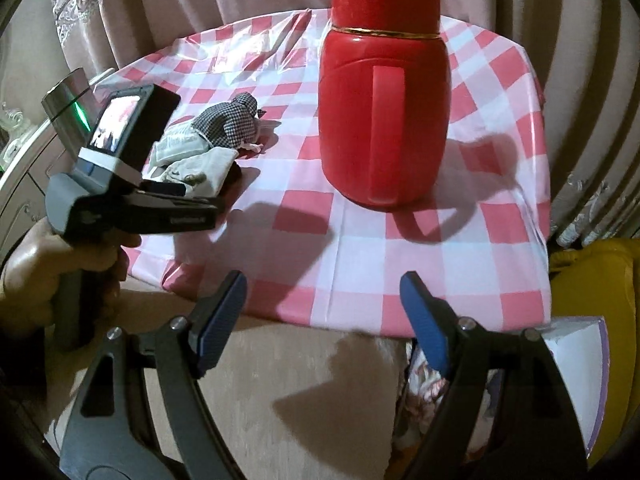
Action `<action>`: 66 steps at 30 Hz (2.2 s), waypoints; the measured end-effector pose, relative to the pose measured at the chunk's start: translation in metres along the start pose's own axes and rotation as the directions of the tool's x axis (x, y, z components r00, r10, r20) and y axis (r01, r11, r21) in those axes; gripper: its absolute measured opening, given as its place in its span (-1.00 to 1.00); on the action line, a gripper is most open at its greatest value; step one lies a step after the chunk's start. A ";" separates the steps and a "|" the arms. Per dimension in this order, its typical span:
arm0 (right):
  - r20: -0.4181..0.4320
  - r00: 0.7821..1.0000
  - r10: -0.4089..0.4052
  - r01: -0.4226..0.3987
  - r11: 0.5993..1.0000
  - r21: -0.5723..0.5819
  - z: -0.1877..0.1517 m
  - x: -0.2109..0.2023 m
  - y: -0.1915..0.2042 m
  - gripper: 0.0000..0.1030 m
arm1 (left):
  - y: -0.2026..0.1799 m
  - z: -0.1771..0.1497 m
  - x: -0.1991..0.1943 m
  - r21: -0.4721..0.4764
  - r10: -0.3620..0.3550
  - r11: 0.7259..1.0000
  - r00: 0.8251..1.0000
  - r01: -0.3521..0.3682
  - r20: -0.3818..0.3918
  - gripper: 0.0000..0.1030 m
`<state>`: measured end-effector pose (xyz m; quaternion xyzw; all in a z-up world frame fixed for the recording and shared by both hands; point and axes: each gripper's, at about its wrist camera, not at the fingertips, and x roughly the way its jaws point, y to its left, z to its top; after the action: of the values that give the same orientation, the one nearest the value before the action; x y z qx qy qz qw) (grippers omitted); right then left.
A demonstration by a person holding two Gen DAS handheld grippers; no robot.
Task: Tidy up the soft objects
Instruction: 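Move both tools back over the table toward the beige drawstring bag, then grasp the beige drawstring bag with the left tool while the right tool grasps the brown sock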
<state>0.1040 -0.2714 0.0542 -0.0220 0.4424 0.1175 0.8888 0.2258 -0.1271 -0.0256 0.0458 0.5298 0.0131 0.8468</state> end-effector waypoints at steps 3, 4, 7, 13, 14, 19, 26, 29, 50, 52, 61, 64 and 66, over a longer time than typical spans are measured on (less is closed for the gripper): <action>-0.011 1.000 0.010 -0.010 1.000 0.003 0.007 0.010 0.001 0.58 | 0.004 0.002 0.009 -0.004 -0.004 1.000 1.000 0.004 0.001 0.21; -0.012 1.000 0.013 -0.013 1.000 0.002 0.009 0.012 0.002 0.58 | 0.005 0.002 0.009 -0.004 -0.009 1.000 1.000 0.009 0.006 0.17; -0.016 1.000 0.024 -0.025 1.000 -0.013 0.015 0.019 0.008 0.58 | 0.008 0.002 0.007 -0.007 -0.016 1.000 1.000 0.016 0.017 -0.42; -0.024 0.999 0.045 -0.045 0.999 -0.022 0.022 0.032 0.016 0.58 | 0.017 -0.002 0.003 -0.029 -0.022 0.999 0.999 0.024 0.041 -0.86; -0.026 0.998 0.049 -0.050 0.998 -0.023 0.023 0.034 0.017 0.58 | 0.016 -0.003 0.000 -0.024 -0.020 0.999 0.998 0.021 0.051 -0.88; -0.029 0.998 0.058 -0.059 0.998 -0.032 0.026 0.039 0.021 0.58 | 0.019 -0.012 -0.022 -0.035 -0.041 0.998 0.992 0.045 0.116 -0.92; -0.043 0.997 0.069 -0.070 0.997 -0.029 0.028 0.048 0.022 0.58 | 0.029 -0.029 -0.046 -0.066 -0.135 0.987 0.978 0.147 0.156 -0.92; -0.057 0.995 0.078 -0.081 0.995 -0.052 0.030 0.054 0.027 0.58 | 0.032 -0.038 -0.054 -0.078 -0.189 0.976 0.969 0.203 0.160 -0.92; -0.148 0.978 0.146 -0.169 0.973 -0.160 0.074 0.120 0.087 0.58 | 0.059 -0.121 -0.102 -0.133 -0.360 0.908 0.903 0.397 0.232 -0.92; -0.152 0.976 0.157 -0.180 0.972 -0.150 0.081 0.127 0.097 0.58 | 0.061 -0.127 -0.104 -0.134 -0.367 0.905 0.900 0.404 0.235 -0.92; -0.154 0.980 0.126 -0.146 0.981 -0.130 0.100 0.155 0.127 0.58 | 0.065 -0.145 -0.114 -0.108 -0.421 0.881 0.867 0.461 0.268 -0.92; -0.158 0.983 0.093 -0.117 0.982 -0.147 0.101 0.163 0.131 0.58 | 0.067 -0.153 -0.116 -0.104 -0.432 0.875 0.858 0.474 0.278 -0.92; -0.159 0.985 0.072 -0.096 0.984 -0.152 0.100 0.169 0.132 0.58 | 0.068 -0.154 -0.117 -0.106 -0.430 0.874 0.857 0.474 0.283 -0.92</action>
<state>0.2501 -0.0968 -0.0106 -0.0830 0.4989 0.1877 0.8420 0.0383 -0.0579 0.0182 -0.1523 0.4114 -0.1470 0.8866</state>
